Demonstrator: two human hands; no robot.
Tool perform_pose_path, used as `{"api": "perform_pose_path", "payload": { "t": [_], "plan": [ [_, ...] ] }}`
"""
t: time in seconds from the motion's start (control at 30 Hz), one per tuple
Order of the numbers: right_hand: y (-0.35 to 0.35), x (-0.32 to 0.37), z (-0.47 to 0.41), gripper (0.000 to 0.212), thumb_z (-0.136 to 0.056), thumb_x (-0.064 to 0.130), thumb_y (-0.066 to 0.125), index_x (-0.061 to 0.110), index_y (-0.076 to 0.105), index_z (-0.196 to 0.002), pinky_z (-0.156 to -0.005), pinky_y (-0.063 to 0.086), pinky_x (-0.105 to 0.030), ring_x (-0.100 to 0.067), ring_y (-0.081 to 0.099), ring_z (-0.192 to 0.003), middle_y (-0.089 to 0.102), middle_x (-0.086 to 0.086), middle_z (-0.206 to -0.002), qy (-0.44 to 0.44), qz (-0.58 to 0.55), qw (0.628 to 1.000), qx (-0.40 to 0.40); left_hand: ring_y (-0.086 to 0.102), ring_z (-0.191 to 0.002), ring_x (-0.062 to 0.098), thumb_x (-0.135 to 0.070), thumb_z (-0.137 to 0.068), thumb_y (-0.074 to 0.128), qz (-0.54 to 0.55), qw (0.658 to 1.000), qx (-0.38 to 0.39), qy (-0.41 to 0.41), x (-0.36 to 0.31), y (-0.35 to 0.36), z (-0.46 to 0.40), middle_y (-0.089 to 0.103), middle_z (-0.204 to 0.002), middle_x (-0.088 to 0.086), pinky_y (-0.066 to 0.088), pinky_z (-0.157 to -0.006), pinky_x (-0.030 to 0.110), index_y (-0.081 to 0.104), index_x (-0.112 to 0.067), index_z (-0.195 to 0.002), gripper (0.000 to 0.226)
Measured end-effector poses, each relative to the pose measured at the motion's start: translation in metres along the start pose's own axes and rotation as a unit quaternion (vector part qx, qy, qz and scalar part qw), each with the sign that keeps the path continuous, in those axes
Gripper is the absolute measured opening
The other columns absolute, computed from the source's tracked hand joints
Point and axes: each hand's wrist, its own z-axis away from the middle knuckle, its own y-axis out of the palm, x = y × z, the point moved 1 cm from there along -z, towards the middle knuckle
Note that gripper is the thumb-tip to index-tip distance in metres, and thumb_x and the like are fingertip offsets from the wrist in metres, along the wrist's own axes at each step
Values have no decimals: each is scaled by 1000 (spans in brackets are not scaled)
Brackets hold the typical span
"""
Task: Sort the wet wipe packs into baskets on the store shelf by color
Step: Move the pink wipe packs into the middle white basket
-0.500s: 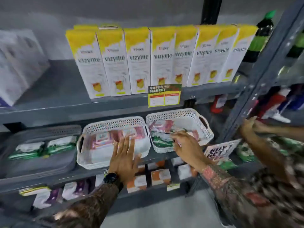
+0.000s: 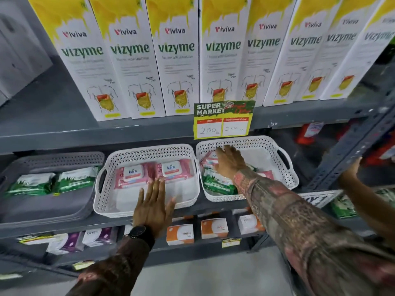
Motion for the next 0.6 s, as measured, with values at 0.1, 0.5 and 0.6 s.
{"api": "perform_pose_path", "payload": {
  "t": [0.1,0.5,0.6],
  "plan": [
    [15,-4,-10,63,-104,35,59,15,35,-159,-119,41,-54,-42,45,-146,43,-20,-160,32,-10,999,37,-9,-159,17,-67,-94,-12,-3,1000,3,1,1,0,-2,-8,-170,1,-1,-131,43,-11,-15,-161,85],
    [3,31,24,60,-79,3,79,3,58,-136,-101,50,-55,-47,57,-117,61,-27,-126,37,-148,956,-250,-11,-158,16,-64,-100,4,45,999,3,27,43,-23,11,-7,-172,3,-3,-131,43,-1,-14,-164,81],
    [-1,83,38,58,-79,10,82,7,58,-132,-87,50,-42,-41,58,-115,61,-21,-124,-10,-179,950,-257,-10,-158,20,-65,-98,2,28,999,-14,-33,96,-30,24,-5,-172,8,-2,-131,47,2,-10,-164,85]
  ]
}}
